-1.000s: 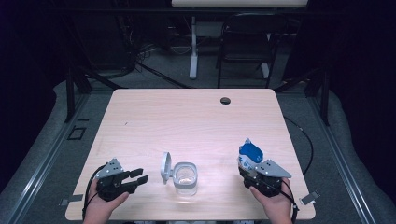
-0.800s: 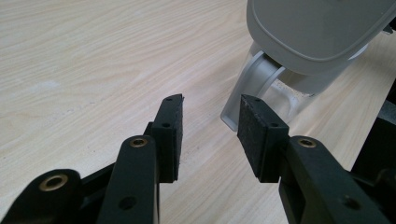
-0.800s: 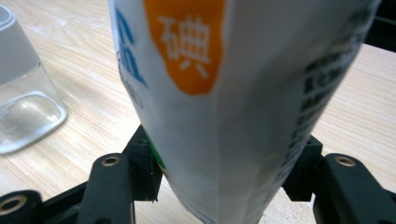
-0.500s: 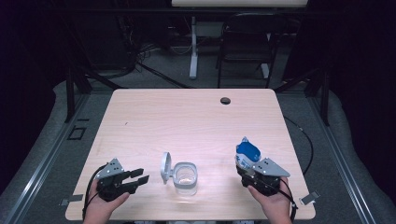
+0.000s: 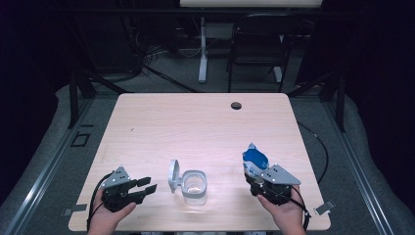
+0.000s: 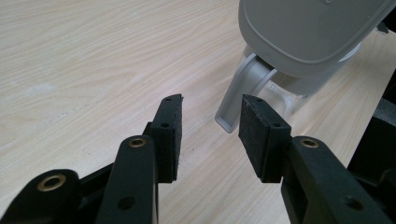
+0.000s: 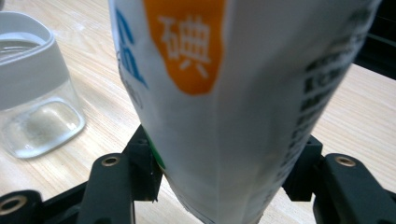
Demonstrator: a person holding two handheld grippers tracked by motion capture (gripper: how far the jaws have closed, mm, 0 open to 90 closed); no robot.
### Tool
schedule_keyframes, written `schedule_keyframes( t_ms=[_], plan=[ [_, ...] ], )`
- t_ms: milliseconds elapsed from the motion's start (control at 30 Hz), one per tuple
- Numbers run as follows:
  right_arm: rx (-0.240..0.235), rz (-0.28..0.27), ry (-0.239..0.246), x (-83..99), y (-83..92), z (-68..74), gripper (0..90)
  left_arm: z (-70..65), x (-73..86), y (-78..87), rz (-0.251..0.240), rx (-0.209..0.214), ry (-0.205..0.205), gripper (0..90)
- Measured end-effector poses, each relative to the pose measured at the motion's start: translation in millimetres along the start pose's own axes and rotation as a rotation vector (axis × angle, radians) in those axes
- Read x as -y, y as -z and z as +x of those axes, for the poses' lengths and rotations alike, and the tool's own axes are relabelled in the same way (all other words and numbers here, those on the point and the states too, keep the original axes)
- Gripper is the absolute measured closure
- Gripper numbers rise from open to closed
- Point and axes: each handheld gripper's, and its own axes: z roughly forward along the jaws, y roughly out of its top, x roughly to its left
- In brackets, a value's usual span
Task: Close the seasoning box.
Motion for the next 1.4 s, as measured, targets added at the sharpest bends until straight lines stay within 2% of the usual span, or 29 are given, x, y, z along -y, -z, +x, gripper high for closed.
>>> schedule_keyframes(
  t_ms=[500, 700, 1100, 1233, 1400],
  plan=[
    [-0.023, -0.005, 0.050, -13.8, 0.2, 9.2, 42.5, -0.9, -0.9, 2.0, -0.001, -0.003, -0.003, 59.8],
    [-0.054, -0.020, 0.042, -18.9, 0.1, 12.1, 42.4, -0.3, -0.9, 2.5, 0.000, -0.004, -0.007, 59.9],
    [-0.081, -0.021, 0.083, -31.7, -1.1, 22.9, 42.5, -1.1, -1.1, 3.5, -0.008, -0.008, -0.005, 60.1],
    [-0.084, -0.028, 0.082, -34.6, -2.7, 25.4, 42.5, -0.5, -1.0, 3.7, -0.009, -0.003, -0.003, 60.0],
    [-0.085, -0.022, 0.103, -37.7, -4.9, 28.2, 42.5, -0.1, -1.0, 3.9, -0.011, -0.005, -0.004, 59.9]
  ],
)
